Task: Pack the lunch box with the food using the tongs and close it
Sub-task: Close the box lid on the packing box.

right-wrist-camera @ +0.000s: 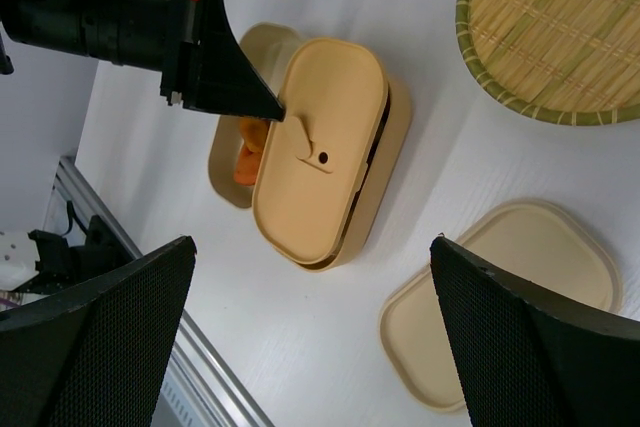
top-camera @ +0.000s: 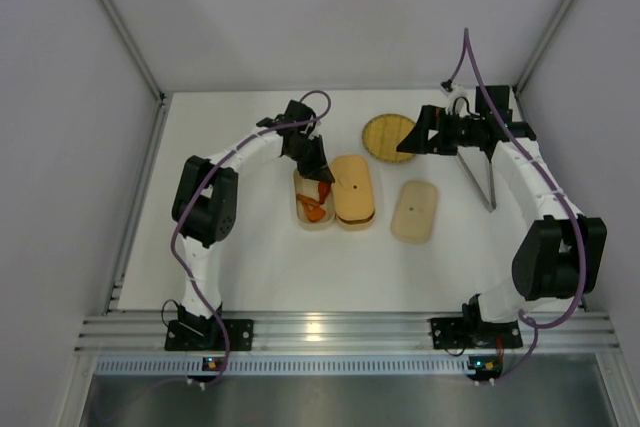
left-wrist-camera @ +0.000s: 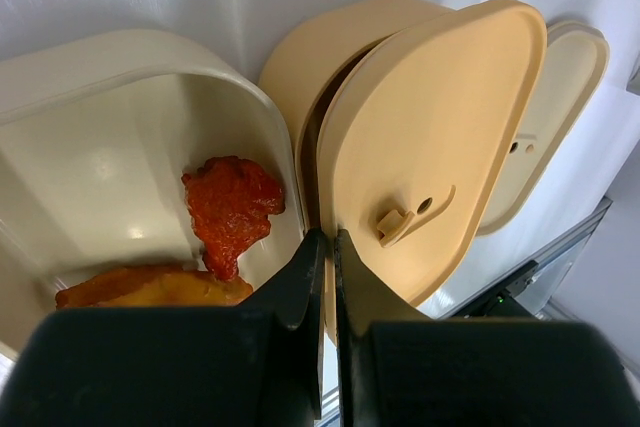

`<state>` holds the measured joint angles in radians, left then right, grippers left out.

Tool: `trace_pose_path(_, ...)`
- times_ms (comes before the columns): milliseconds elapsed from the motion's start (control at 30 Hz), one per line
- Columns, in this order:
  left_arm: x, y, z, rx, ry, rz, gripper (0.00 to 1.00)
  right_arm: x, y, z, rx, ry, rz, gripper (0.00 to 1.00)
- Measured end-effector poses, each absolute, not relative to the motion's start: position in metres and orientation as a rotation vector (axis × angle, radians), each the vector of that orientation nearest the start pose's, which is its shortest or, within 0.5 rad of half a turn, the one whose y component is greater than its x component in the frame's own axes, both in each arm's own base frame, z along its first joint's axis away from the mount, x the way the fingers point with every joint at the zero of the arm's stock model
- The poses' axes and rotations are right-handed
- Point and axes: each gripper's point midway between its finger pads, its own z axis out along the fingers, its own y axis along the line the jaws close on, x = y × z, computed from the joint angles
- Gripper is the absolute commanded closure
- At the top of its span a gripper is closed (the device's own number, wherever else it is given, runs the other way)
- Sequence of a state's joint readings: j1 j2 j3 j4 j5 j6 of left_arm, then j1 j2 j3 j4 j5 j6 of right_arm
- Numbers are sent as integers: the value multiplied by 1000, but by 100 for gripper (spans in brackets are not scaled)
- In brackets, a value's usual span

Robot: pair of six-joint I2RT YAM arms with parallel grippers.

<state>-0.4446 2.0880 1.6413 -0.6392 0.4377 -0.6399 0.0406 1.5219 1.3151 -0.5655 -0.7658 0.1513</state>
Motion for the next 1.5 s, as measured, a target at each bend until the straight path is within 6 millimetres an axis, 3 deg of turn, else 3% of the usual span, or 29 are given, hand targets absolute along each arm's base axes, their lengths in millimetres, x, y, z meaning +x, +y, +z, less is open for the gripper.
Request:
trace_pose_path(667, 377, -294, 68, -134, 2837, -956, 100, 366, 143, 217, -249, 2264, 1014, 1)
trace_pose_path(833, 377, -294, 68, -131, 2836, -955, 86, 365, 144, 218, -252, 2261, 1021, 1)
trace_pose_path(1233, 380, -288, 66, -98, 2824, -890, 67, 365, 145, 218, -248, 2263, 1036, 1)
trace_pose_path(1500, 385, -286, 76, -63, 2794, -867, 35, 365, 146, 215, -246, 2270, 1046, 1)
